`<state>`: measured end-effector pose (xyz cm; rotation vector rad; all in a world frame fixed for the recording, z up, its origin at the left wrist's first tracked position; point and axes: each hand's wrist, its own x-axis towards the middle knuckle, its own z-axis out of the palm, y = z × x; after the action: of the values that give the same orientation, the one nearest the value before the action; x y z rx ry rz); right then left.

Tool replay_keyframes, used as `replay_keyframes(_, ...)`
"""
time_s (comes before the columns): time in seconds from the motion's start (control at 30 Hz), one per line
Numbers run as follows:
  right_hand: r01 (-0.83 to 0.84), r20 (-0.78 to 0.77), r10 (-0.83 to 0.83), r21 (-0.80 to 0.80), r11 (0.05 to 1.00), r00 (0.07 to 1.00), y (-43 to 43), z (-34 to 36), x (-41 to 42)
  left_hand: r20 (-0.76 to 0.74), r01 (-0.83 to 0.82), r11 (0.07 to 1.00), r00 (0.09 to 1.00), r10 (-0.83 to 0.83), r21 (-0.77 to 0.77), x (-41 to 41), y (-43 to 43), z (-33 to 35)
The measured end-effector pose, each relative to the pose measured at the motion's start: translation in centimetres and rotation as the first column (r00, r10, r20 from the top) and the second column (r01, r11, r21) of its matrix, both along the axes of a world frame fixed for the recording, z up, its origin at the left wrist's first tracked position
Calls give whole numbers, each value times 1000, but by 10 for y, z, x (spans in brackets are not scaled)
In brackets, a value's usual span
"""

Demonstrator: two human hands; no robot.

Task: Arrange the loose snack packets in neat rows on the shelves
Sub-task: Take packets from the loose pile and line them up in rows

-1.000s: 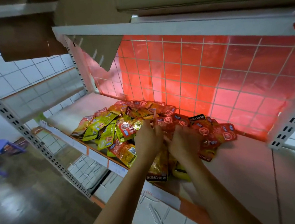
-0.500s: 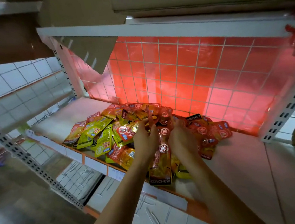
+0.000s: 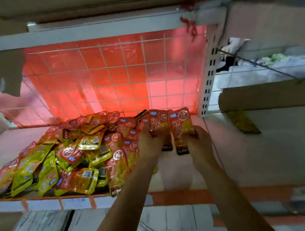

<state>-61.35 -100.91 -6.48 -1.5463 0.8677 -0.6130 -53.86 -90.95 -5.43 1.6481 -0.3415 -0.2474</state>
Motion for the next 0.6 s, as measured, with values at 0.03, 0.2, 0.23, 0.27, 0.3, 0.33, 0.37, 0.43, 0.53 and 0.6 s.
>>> replay_keyframes(0.03,33,14,-33,5,999,999,-9,0,-10,7,27,999,1000,-27,23,-8,-11,1)
replay_keyframes(0.2,203,49,-202,-16,979,978,-55,6,-77,-19,190,980,982,-189,53,-54,-78,-2)
replay_keyframes(0.23,239,52,-237,-29,971,970,-64,7,-92,-39,216,975,976,-214,51,-67,-92,-2)
replay_keyframes(0.27,273,47,-271,-41,961,961,-75,9,-109,-53,240,970,970,-237,49,-81,-107,-3)
replay_keyframes(0.3,303,32,-302,-56,951,953,-85,11,-126,-62,266,963,963,-263,51,-95,-121,-3)
replay_keyframes(0.33,332,13,-332,-75,940,943,-96,13,-144,-69,293,954,955,-289,55,-110,-135,-4)
replay_keyframes(0.37,356,-5,-358,-90,930,934,-107,14,-161,-75,320,946,946,-316,56,-125,-149,-4)
replay_keyframes(0.43,380,-15,-383,-81,921,924,-127,17,-197,-100,367,929,927,-362,41,-157,-175,-4)
replay_keyframes(0.53,401,-13,-402,-45,915,916,-153,20,-251,-125,437,899,894,-431,27,-208,-211,-6)
replay_keyframes(0.6,429,-4,-429,-43,903,903,-170,23,-287,-103,476,879,877,-470,37,-242,-235,-5)
